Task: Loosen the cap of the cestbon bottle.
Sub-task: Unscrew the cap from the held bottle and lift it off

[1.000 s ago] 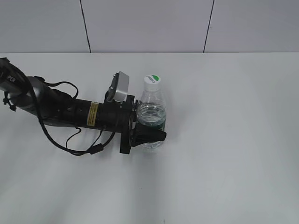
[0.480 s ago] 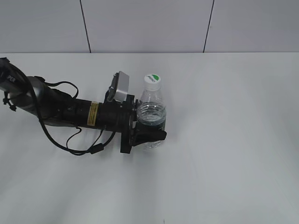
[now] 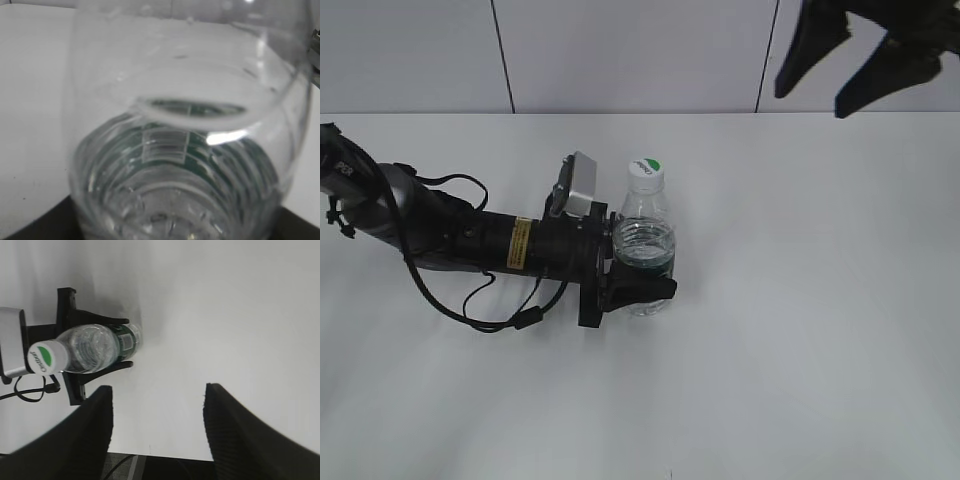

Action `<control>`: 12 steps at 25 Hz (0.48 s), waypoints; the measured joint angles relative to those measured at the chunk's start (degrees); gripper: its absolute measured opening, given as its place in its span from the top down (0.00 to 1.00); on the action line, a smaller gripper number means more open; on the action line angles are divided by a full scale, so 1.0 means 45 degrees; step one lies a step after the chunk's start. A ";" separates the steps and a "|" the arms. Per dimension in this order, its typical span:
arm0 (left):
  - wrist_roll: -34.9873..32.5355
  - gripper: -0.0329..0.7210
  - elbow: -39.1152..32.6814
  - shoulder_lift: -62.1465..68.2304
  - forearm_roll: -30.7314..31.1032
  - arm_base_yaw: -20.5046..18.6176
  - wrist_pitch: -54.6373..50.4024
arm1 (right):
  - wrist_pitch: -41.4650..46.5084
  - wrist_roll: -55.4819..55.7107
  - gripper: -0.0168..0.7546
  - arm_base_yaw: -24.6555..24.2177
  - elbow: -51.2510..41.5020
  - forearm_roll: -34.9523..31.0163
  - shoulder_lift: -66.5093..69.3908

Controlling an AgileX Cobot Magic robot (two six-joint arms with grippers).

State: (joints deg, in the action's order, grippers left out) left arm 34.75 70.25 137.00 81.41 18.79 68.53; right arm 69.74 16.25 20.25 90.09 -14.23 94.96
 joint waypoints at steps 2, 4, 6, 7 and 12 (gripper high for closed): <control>0.0000 0.41 0.0000 0.0000 -0.0010 0.0000 0.0000 | 0.0000 0.0098 0.41 0.0486 0.0712 0.0000 0.0639; 0.0000 0.41 0.0000 0.0000 -0.0010 0.0000 0.0000 | 0.0000 0.0134 0.41 0.0909 0.1288 -0.0057 0.1202; 0.0000 0.41 0.0000 0.0000 -0.0010 0.0000 0.0000 | 0.0000 0.0146 0.41 0.1205 0.1822 -0.0177 0.1720; 0.0000 0.41 0.0000 0.0000 -0.0010 0.0000 0.0000 | 0.0000 0.0158 0.41 0.1334 0.2018 -0.0266 0.1954; 0.0000 0.41 0.0010 0.0000 -0.0025 0.0000 0.0000 | 0.0000 0.0171 0.41 0.1847 0.2851 -0.0562 0.2821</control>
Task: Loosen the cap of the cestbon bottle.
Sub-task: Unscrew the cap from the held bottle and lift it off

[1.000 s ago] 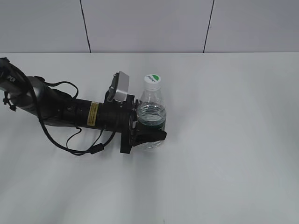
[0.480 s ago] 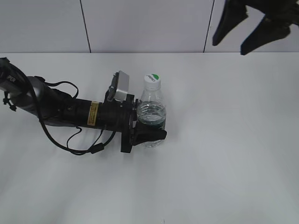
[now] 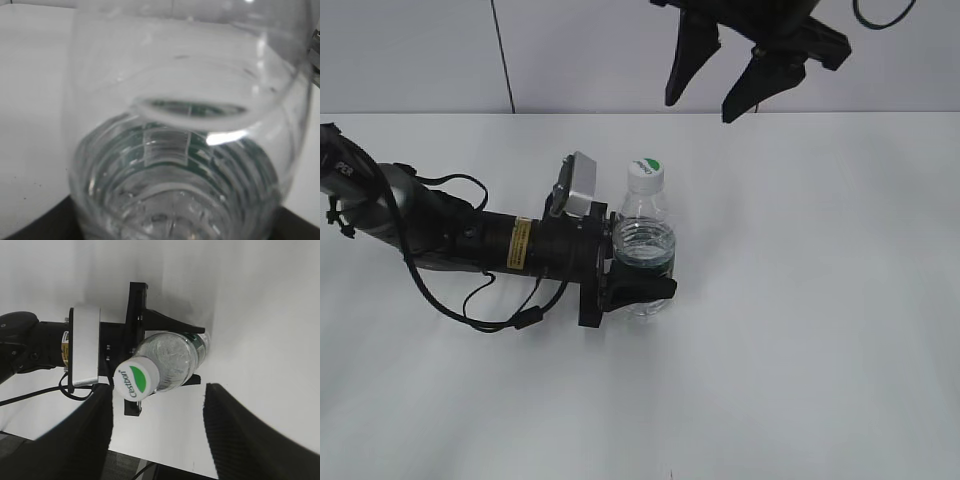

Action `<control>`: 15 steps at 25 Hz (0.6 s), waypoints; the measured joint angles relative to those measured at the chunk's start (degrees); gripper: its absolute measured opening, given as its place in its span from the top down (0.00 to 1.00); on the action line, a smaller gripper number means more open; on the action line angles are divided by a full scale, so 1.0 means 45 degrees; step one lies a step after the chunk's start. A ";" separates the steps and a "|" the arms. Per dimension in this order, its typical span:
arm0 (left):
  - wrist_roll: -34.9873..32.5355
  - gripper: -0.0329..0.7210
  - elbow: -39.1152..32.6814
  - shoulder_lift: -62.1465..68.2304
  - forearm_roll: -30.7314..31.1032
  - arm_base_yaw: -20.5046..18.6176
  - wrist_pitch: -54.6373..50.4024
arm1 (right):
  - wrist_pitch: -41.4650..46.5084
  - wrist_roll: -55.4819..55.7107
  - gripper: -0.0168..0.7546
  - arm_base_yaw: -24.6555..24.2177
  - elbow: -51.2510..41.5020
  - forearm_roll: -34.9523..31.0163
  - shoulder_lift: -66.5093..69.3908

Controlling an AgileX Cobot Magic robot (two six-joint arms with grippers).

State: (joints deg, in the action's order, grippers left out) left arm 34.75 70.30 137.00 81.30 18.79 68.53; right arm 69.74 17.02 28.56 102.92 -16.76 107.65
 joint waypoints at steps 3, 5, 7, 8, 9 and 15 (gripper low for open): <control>0.0000 0.41 0.0000 0.0000 -0.0014 0.0000 -0.0011 | 0.0000 0.0014 0.41 0.0269 0.0086 -0.0037 0.0362; 0.0000 0.41 0.0000 0.0000 -0.0078 0.0000 -0.0011 | 0.0000 0.0023 0.41 0.0356 0.0086 -0.0037 0.0516; 0.0000 0.41 0.0000 0.0000 -0.0162 0.0000 -0.0050 | 0.0000 0.0073 0.41 0.0408 0.0096 -0.0037 0.0589; 0.0000 0.41 0.0000 0.0000 -0.0198 0.0000 -0.0078 | 0.0000 0.0136 0.41 0.0412 0.0096 -0.0037 0.0605; 0.0000 0.41 0.0000 0.0000 -0.0225 0.0000 -0.0090 | 0.0000 0.0169 0.41 0.0412 0.0096 -0.0037 0.0619; 0.0000 0.41 0.0000 0.0000 -0.0293 0.0000 -0.0171 | 0.0014 0.0335 0.41 0.0728 0.0351 -0.0037 0.1055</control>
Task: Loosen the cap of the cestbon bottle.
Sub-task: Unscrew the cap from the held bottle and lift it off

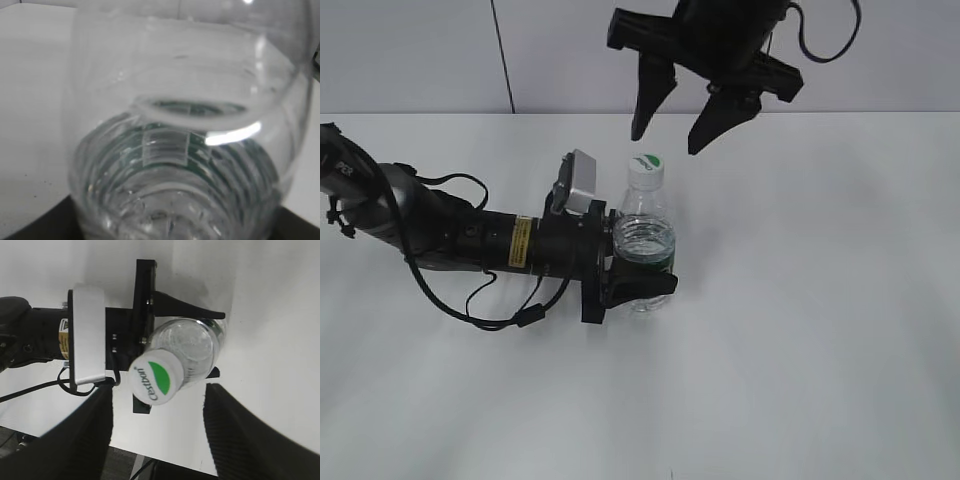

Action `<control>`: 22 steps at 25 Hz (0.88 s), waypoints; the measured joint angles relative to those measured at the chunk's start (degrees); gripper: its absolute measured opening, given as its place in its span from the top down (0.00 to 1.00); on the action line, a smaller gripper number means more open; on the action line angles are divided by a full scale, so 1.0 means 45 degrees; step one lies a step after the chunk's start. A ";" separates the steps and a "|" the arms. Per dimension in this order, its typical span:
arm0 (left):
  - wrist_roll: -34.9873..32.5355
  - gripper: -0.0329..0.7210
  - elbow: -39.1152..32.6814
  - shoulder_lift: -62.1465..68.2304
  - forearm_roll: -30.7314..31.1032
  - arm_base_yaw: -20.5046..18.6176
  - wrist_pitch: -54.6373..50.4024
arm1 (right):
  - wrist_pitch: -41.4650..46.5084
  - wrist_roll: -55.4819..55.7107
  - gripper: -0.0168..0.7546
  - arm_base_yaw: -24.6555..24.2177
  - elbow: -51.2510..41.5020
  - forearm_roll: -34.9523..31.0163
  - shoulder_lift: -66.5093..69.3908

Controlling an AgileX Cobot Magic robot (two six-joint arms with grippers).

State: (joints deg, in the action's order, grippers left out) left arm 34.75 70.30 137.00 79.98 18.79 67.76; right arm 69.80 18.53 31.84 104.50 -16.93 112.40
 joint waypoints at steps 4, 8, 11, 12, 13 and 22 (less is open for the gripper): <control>0.0000 0.41 0.0000 0.0000 -0.0025 0.0000 -0.0036 | 0.0000 0.0000 0.41 0.0257 0.0264 0.0013 0.0311; 0.0000 0.41 0.0000 0.0000 -0.0030 0.0000 -0.0036 | 0.0000 0.0016 0.41 0.0282 0.0303 0.0125 0.0465; 0.0000 0.41 0.0000 0.0000 -0.0040 0.0000 -0.0036 | 0.0000 0.0016 0.41 0.0348 0.0307 0.0303 0.0479; 0.0000 0.41 0.0000 0.0000 -0.0040 0.0000 -0.0036 | 0.0000 0.0016 0.41 0.0372 0.0317 0.0409 0.0479; 0.0000 0.41 0.0000 0.0000 -0.0055 0.0000 -0.0036 | 0.0000 0.0022 0.41 0.0387 0.0320 0.0520 0.0479; 0.0000 0.41 0.0000 0.0000 -0.0055 0.0000 -0.0036 | 0.0000 0.0034 0.41 0.0425 0.0331 0.0717 0.0534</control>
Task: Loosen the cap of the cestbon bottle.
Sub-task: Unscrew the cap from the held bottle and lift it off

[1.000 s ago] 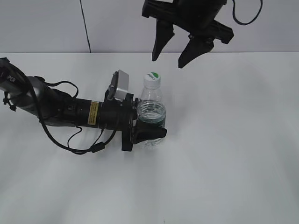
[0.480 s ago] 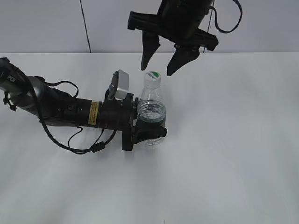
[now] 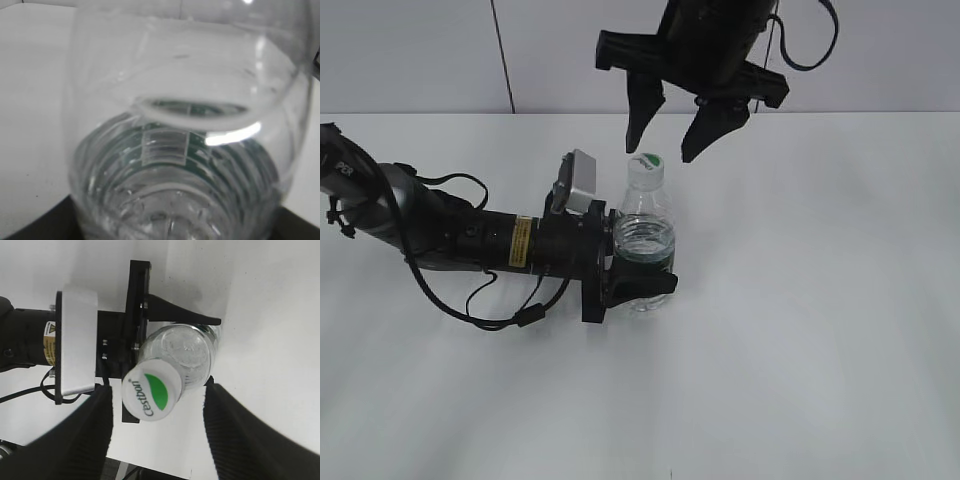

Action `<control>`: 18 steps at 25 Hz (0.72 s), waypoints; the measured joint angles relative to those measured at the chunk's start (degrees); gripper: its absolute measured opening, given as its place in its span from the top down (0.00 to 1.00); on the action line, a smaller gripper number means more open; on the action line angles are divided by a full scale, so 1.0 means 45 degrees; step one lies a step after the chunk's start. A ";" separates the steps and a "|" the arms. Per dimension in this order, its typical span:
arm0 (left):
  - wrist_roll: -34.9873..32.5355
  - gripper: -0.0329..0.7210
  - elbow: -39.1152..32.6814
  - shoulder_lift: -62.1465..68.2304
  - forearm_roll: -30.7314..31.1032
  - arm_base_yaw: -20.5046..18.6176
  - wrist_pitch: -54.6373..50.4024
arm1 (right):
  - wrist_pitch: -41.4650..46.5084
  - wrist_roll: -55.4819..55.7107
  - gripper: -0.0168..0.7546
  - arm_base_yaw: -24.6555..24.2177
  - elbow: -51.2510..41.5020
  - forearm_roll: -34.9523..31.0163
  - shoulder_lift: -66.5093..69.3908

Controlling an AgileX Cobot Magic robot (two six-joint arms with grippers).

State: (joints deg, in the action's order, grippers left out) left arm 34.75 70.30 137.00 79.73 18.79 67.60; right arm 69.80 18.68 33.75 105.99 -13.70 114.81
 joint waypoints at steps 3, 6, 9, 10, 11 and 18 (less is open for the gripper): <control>0.0000 0.41 0.0000 0.0000 0.0000 0.0000 -0.0014 | 0.0000 -0.0013 0.41 0.0059 0.0000 -0.0053 0.0275; 0.0000 0.41 0.0000 0.0000 0.0000 0.0000 -0.0014 | 0.0009 -0.0041 0.41 0.0166 0.0000 -0.0091 0.0526; 0.0000 0.41 0.0012 0.0000 0.0000 0.0000 -0.0029 | 0.0009 -0.0041 0.41 0.0176 0.0000 -0.0057 0.0551; 0.0000 0.41 0.0012 0.0000 0.0000 0.0000 -0.0027 | 0.0009 -0.0041 0.41 0.0176 0.0000 -0.0056 0.0551; 0.0000 0.41 0.0025 0.0000 0.0000 0.0000 -0.0027 | 0.0009 -0.0041 0.41 0.0176 0.0000 -0.0056 0.0551; 0.0000 0.41 0.0037 0.0000 0.0000 0.0000 -0.0042 | 0.0009 -0.0108 0.41 0.0176 0.0000 -0.0056 0.0666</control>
State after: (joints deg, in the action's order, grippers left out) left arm 34.75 70.47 137.00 79.73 18.79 67.41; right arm 69.84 18.20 34.54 105.99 -13.95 117.80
